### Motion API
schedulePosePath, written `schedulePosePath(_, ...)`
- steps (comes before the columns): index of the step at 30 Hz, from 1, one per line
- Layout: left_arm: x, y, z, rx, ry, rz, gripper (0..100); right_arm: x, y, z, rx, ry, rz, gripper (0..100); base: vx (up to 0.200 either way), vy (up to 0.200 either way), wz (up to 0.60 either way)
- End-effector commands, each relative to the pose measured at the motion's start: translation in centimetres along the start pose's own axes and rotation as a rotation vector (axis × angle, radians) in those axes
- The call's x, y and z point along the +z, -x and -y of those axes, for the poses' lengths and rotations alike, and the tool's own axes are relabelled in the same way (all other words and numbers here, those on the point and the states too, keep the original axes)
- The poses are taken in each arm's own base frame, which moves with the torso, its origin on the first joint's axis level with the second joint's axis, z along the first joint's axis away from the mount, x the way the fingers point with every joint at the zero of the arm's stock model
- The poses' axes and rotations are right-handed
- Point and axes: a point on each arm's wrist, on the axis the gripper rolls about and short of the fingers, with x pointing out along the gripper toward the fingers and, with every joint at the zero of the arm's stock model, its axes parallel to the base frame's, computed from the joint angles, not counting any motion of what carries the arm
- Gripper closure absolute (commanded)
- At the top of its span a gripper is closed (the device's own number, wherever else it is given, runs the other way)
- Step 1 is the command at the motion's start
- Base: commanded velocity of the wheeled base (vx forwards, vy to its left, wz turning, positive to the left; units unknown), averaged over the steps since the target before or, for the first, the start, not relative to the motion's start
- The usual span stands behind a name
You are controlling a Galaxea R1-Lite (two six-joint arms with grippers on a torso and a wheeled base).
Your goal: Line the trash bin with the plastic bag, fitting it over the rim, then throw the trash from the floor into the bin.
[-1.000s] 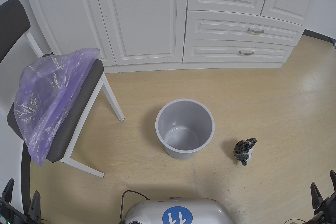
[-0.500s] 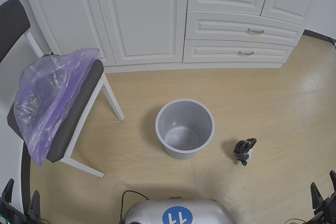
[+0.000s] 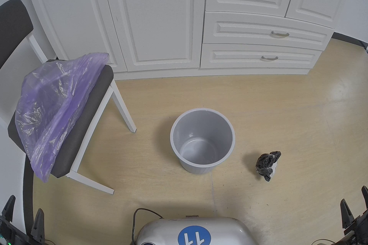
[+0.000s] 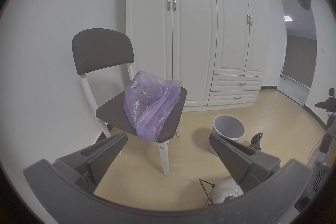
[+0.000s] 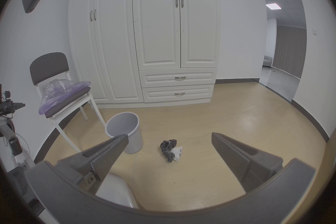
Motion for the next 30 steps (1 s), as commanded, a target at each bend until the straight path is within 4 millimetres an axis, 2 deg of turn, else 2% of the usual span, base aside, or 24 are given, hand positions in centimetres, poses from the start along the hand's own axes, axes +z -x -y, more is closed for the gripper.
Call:
schedulePosePath(1, -0.52, -0.01, 0.00, 0.001, -0.004, -0.001, 0, -0.54, -0.02, 0.00, 0.001, 0.011, -0.005, 0, 0.000, 0.000, 0.00)
schedulePosePath(9, -0.51, -0.01, -0.04, 0.019, 0.047, 0.001, 0, -0.53, 0.00, 0.00, 0.007, 0.001, -0.002, 0, 0.000, 0.000, 0.00)
schedulePosePath(18, -0.51, -0.01, 0.00, 0.001, -0.016, 0.000, 0, -0.54, -0.02, -0.04, 0.021, 0.043, -0.004, 0, 0.000, 0.000, 0.00)
schedulePosePath(30, -0.51, -0.01, -0.04, 0.016, 0.033, 0.001, 0, -0.50, 0.00, -0.02, 0.012, 0.007, -0.003, 0, 0.000, 0.000, 0.00)
